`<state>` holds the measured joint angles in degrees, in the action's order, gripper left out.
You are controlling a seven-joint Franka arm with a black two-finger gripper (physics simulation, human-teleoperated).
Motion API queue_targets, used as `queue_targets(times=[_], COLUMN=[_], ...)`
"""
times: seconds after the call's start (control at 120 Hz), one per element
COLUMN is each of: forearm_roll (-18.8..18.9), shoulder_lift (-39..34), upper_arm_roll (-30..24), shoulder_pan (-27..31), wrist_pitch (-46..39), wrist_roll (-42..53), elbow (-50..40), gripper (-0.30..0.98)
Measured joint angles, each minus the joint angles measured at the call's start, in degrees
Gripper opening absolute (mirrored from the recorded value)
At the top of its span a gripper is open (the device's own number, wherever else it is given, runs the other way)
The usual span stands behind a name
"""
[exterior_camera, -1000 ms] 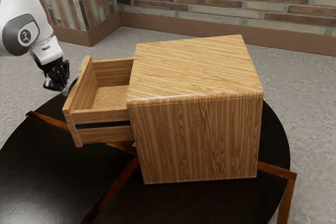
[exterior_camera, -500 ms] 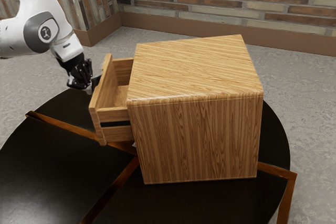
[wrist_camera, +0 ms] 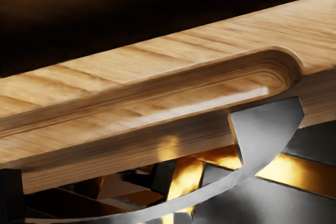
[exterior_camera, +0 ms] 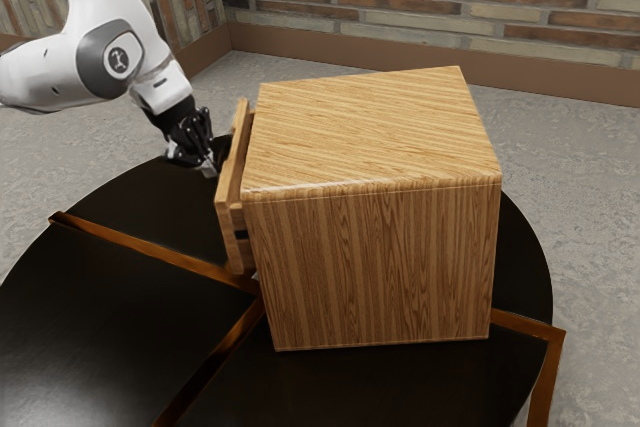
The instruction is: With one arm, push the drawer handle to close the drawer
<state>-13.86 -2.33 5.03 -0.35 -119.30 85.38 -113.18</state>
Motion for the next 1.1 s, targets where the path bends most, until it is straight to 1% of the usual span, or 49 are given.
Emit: queue_targets(times=[0.242,0.375,0.5,0.583,0.642,0.683,0.725,0.775,0.842,0.942,1.017,1.1], forearm_roll=[-0.43,-0.52,-0.55,-0.09,1.49,3.17,5.18,7.62,9.51,12.78,13.95,14.3], shoulder_lift=[1.89,2.13,1.68,1.37,0.93,0.7,0.64,0.6,0.64,0.61,0.57,0.6], upper_arm_roll=[-3.34,-5.24,-4.1,-0.95,1.73,4.13,5.62,6.41,8.33,7.41,6.54,6.1], shoulder_pan=[0.32,1.4,0.45,-2.55,-4.96,-6.86,-7.4,-6.52,-5.45,0.69,4.78,7.17], wrist_pitch=[-0.99,-1.35,-1.37,-0.53,1.11,3.53,6.54,10.36,15.42,22.12,25.33,27.78], wrist_roll=[-0.77,-1.19,-1.52,-1.86,-2.55,-3.59,-4.99,-7.02,-10.98,-18.88,-24.76,-30.97], elbow=[1.65,2.13,1.13,0.84,2.12,4.92,8.59,12.86,16.63,21.13,22.37,23.3], gripper=[-0.1,-0.09,-0.1,-0.1,-0.1,-0.1,-0.09,-0.05,0.1,0.31,0.43,0.51])
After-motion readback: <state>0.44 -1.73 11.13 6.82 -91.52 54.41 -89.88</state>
